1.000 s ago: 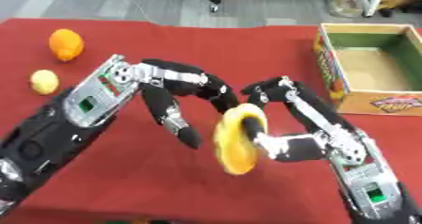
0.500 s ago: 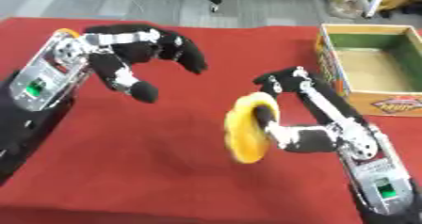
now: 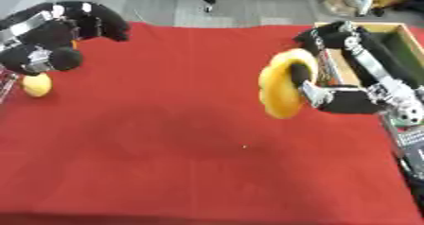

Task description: Pick up the objects with one hand, pass them to the other hand, and then place them into the box on the other side of the table.

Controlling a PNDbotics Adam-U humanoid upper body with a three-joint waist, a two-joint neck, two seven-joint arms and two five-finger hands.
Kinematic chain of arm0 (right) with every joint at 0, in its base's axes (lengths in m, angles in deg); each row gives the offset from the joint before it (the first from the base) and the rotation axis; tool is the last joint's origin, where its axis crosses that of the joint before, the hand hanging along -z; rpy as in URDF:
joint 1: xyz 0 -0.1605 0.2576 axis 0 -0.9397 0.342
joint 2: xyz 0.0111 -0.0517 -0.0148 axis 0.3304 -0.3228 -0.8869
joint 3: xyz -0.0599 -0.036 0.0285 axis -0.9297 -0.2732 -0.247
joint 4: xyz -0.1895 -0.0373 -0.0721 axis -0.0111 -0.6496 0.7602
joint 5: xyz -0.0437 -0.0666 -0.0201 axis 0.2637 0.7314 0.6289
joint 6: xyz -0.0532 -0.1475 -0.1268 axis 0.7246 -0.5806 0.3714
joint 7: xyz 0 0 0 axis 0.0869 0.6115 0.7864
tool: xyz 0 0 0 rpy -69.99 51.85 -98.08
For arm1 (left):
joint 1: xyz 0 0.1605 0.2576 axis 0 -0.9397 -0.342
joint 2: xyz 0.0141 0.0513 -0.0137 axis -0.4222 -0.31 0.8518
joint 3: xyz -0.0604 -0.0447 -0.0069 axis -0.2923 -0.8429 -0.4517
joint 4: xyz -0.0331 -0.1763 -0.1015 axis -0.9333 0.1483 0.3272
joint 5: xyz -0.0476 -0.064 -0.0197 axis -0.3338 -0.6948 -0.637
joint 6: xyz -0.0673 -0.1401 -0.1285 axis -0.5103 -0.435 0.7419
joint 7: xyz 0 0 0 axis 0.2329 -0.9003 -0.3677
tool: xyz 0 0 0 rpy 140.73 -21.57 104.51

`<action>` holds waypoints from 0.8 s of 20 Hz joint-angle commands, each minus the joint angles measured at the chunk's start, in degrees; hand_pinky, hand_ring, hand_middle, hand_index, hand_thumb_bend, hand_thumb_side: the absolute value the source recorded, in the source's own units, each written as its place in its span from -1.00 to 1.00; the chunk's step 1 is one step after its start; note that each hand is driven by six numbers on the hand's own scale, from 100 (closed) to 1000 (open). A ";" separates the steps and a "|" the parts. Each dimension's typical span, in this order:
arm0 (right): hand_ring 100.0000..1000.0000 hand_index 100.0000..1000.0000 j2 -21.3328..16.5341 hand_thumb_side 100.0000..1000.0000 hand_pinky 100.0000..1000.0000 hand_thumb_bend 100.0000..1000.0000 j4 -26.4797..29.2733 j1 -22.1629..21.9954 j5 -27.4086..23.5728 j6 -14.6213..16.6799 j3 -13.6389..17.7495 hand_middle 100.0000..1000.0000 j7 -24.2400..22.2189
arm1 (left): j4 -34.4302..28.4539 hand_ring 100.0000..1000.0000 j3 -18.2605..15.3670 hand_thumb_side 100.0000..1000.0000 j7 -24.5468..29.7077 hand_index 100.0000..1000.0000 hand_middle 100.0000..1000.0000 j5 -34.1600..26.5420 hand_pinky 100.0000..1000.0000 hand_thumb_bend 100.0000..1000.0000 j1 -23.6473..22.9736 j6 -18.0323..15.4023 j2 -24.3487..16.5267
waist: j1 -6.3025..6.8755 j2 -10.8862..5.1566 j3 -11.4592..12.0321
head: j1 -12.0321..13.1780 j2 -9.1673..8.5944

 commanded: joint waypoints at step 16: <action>-0.04 -0.23 -8.91 -0.44 0.47 -1.00 -46.07 19.05 12.19 -5.62 10.04 -0.42 13.22 | -8.32 0.43 -7.61 0.09 -5.34 0.52 0.34 2.78 0.67 0.26 -9.05 0.71 8.58 | 0.01 0.65 3.64 | -14.49 0.31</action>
